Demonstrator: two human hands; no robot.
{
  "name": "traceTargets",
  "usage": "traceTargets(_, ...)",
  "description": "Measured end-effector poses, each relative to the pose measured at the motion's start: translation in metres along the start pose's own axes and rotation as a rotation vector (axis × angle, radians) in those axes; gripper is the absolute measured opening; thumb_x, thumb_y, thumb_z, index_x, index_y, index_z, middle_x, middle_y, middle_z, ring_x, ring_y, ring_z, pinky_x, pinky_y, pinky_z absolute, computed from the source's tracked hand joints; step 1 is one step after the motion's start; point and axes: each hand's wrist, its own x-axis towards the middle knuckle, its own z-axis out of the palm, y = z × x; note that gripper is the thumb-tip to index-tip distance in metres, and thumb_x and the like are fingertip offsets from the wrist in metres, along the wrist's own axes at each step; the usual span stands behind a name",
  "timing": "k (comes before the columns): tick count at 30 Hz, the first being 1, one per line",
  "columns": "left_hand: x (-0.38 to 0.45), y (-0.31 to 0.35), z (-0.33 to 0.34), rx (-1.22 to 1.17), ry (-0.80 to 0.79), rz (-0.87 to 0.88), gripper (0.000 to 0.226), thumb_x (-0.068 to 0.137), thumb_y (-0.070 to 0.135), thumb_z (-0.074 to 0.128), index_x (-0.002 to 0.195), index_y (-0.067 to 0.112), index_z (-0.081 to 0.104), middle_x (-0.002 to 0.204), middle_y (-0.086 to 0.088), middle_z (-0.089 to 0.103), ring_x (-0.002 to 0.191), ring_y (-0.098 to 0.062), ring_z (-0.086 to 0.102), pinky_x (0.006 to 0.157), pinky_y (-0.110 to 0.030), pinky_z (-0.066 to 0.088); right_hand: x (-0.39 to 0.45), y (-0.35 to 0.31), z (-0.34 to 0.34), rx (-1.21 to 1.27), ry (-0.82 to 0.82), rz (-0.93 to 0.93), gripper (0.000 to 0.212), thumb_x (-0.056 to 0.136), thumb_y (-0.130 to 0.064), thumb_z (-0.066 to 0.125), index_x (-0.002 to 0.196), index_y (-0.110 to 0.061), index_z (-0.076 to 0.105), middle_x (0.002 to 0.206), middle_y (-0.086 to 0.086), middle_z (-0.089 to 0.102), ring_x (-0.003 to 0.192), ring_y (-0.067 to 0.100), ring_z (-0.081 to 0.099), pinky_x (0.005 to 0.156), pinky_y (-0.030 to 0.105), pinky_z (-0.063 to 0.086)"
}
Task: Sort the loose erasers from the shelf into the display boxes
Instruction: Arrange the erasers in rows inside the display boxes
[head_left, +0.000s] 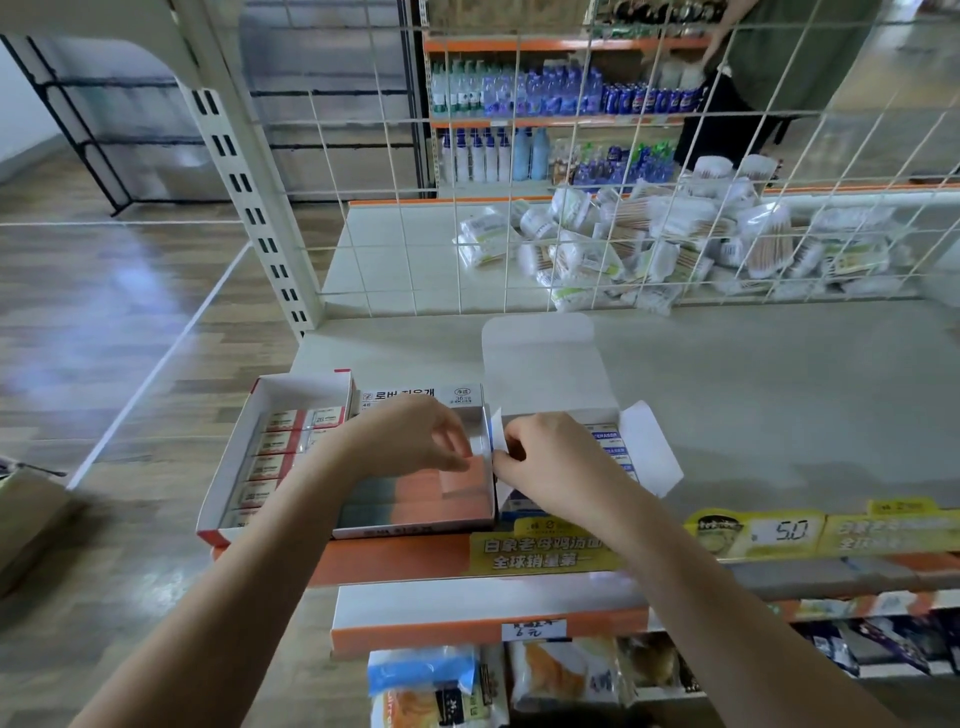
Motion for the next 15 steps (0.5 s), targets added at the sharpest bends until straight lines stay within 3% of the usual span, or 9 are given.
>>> traceTargets(9, 0.0017, -0.0013, -0.0030, -0.012, -0.004, 0.018, 0.009, 0.083, 0.033, 0.067, 0.091, 0.030, 0.070, 0.083, 0.022, 0.064, 0.080, 0.009, 0.058, 0.079, -0.016, 0.046, -0.0010, 0.0016, 0.0010, 0.021, 0.003, 0.004, 0.037, 0.091, -0.022, 0.052, 0.058, -0.017, 0.037, 0.055, -0.002, 0.041, 0.045, 0.007, 0.035, 0.043, 0.017, 0.023)
traceTargets(15, 0.0045, 0.0015, 0.0004, 0.044, -0.033, 0.026, 0.013, 0.083, 0.033, 0.067, 0.094, 0.028, 0.071, 0.084, 0.018, 0.066, 0.079, 0.002, 0.060, 0.073, -0.014, 0.044, -0.0002, 0.0019, 0.0021, 0.016, 0.004, 0.012, 0.035, 0.091, -0.022, 0.052, 0.059, -0.015, 0.040, 0.057, -0.001, 0.043, 0.047, 0.009, 0.037, 0.044, 0.019, 0.024)
